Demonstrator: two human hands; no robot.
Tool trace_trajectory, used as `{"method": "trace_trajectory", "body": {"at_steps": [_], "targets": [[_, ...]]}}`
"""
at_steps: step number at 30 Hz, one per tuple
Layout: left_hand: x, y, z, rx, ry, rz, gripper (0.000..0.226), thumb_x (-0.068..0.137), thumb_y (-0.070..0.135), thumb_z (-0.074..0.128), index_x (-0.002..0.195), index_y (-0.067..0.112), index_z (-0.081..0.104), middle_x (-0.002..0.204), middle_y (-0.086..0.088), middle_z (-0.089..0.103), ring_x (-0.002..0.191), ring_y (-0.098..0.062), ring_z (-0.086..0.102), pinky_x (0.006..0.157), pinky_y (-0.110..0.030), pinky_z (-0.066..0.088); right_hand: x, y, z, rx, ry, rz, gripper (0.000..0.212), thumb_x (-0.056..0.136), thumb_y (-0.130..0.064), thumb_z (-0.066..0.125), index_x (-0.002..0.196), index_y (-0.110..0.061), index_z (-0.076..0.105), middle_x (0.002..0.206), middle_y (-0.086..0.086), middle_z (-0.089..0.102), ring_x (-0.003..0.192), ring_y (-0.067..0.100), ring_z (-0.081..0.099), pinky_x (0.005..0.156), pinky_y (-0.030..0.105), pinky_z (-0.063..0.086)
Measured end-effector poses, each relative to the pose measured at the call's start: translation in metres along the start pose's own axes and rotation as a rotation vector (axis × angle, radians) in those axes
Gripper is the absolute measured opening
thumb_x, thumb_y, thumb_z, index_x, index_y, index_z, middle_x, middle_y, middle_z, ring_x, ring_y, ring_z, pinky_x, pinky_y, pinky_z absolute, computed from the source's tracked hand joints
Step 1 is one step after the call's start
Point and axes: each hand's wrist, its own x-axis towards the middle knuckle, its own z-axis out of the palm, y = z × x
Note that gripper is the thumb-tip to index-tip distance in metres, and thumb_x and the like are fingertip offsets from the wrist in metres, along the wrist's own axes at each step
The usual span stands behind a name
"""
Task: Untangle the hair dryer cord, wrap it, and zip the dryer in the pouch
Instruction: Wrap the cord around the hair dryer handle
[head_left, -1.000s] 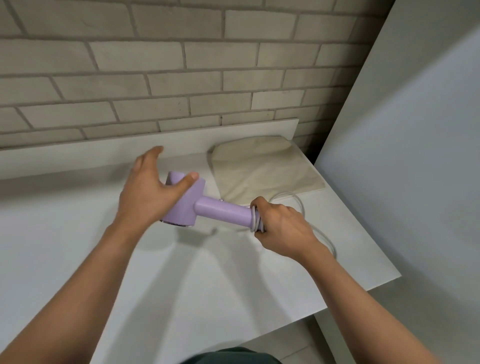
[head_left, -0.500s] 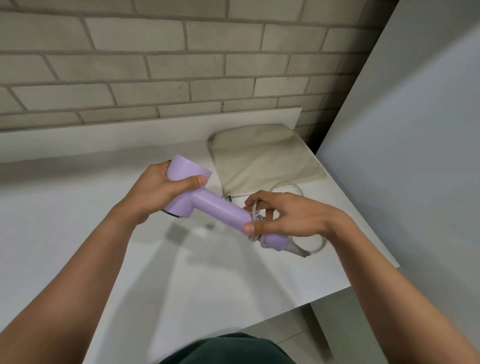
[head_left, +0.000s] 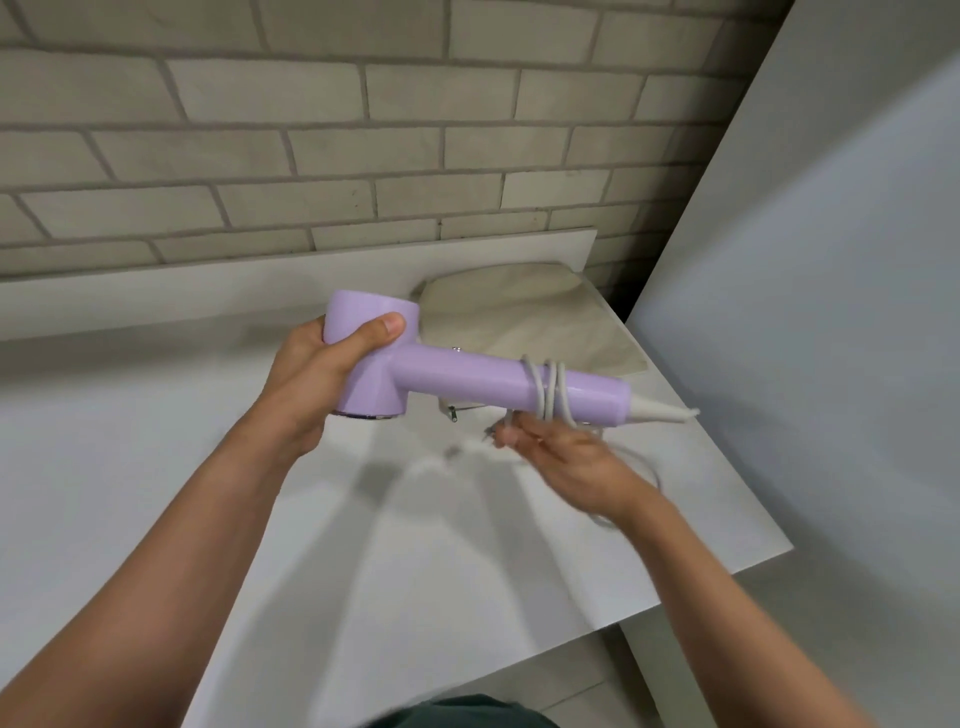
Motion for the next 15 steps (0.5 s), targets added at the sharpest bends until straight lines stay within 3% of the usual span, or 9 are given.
{"method": "trace_trajectory", "body": {"at_steps": [3,5,11,13,15], "targets": [[0.003,-0.008,-0.001,-0.013,0.114,-0.006,0.045,0.072,0.049,0.082,0.103,0.018,0.075,0.093,-0.001,0.078,0.082,-0.020,0.074,0.061,-0.029,0.057,-0.015,-0.025,0.010,-0.011,-0.080,-0.050,0.030,0.112,-0.038,0.038,0.098,-0.024,0.061,0.094,-0.019,0.066,0.090,0.005,0.059,0.085,0.024,0.047],[0.005,-0.015,-0.004,0.026,0.189,0.002,0.038,0.076,0.046,0.085,0.102,0.019,0.075,0.094,0.001,0.077,0.081,-0.019,0.073,0.058,-0.028,0.057,-0.027,-0.028,0.004,-0.016,-0.149,-0.030,0.030,0.112,-0.041,0.035,0.096,-0.027,0.056,0.087,-0.017,0.070,0.080,0.006,0.058,0.076,0.026,0.046],[0.009,-0.029,-0.008,0.190,0.386,0.004,0.051,0.068,0.059,0.084,0.102,0.024,0.069,0.097,0.006,0.074,0.091,-0.020,0.071,0.072,-0.038,0.056,-0.052,-0.056,-0.021,-0.171,-0.350,-0.080,0.018,0.111,-0.038,0.036,0.103,-0.029,0.049,0.085,-0.004,0.064,0.086,0.007,0.066,0.079,0.016,0.033],[0.006,-0.030,-0.009,0.280,0.410,0.015,0.059,0.063,0.065,0.081,0.103,0.025,0.067,0.099,0.008,0.072,0.093,-0.020,0.070,0.074,-0.040,0.058,-0.055,-0.070,-0.038,-0.146,-0.362,-0.077,0.015,0.110,-0.038,0.040,0.110,-0.033,0.053,0.080,-0.014,0.063,0.074,0.004,0.066,0.069,0.013,0.039],[0.002,-0.029,-0.009,0.344,0.424,0.037,0.060,0.062,0.066,0.079,0.103,0.026,0.065,0.098,0.011,0.070,0.094,-0.019,0.069,0.075,-0.040,0.058,-0.056,-0.079,-0.055,-0.157,-0.355,-0.081,0.018,0.110,-0.039,0.042,0.120,-0.037,0.056,0.083,-0.037,0.060,0.072,-0.003,0.064,0.066,0.010,0.044]]}}
